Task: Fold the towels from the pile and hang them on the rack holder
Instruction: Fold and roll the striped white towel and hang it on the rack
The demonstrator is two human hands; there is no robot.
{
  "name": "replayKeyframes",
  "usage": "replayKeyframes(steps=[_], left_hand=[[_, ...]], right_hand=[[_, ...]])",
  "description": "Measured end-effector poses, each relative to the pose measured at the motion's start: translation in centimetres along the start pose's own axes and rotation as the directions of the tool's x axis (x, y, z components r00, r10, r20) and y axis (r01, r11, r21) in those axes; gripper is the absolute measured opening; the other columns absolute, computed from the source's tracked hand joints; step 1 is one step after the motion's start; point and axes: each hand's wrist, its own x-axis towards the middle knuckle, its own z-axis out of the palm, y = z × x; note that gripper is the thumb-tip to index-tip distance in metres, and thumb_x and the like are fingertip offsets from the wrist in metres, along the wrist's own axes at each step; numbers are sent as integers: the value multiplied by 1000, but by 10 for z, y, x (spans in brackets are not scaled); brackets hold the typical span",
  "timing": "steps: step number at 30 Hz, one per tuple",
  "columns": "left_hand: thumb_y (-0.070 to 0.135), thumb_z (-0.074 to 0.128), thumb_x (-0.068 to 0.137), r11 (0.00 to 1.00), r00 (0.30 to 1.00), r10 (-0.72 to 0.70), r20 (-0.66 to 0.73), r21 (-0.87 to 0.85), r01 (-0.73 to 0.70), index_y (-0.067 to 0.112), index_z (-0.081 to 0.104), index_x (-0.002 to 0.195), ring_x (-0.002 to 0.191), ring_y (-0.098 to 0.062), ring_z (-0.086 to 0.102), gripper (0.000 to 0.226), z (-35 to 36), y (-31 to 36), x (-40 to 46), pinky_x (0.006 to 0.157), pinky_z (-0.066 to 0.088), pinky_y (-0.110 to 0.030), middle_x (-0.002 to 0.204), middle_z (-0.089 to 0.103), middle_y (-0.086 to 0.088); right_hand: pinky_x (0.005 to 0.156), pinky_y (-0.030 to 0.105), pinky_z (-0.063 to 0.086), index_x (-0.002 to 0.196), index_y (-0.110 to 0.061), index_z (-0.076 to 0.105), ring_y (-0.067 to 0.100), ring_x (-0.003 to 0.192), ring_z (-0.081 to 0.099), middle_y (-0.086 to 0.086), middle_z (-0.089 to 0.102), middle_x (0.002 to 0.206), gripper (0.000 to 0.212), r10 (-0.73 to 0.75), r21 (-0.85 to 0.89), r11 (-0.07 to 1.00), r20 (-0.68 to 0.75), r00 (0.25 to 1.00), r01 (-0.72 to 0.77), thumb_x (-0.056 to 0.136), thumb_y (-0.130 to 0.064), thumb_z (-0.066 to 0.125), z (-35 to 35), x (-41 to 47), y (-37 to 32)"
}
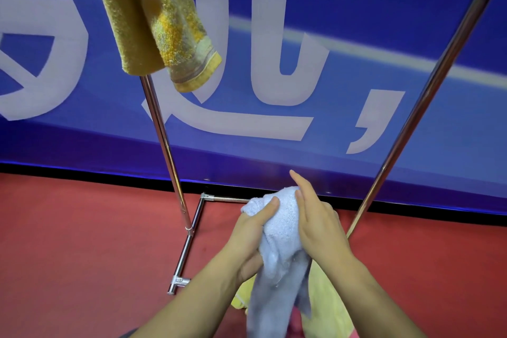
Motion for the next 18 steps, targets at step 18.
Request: replayKeyframes(steps=[18], left_hand=[[28, 80, 81, 973, 974, 207, -90, 126, -195, 18, 56, 91, 68, -18, 59, 28, -51, 58, 5, 59, 47, -30, 85, 58, -8]], right_hand=[[87, 36, 50, 107, -18, 78, 20, 98, 64, 4, 73, 106, 23, 439, 757, 627, -147, 886, -185, 103, -22, 56, -44, 31, 66]])
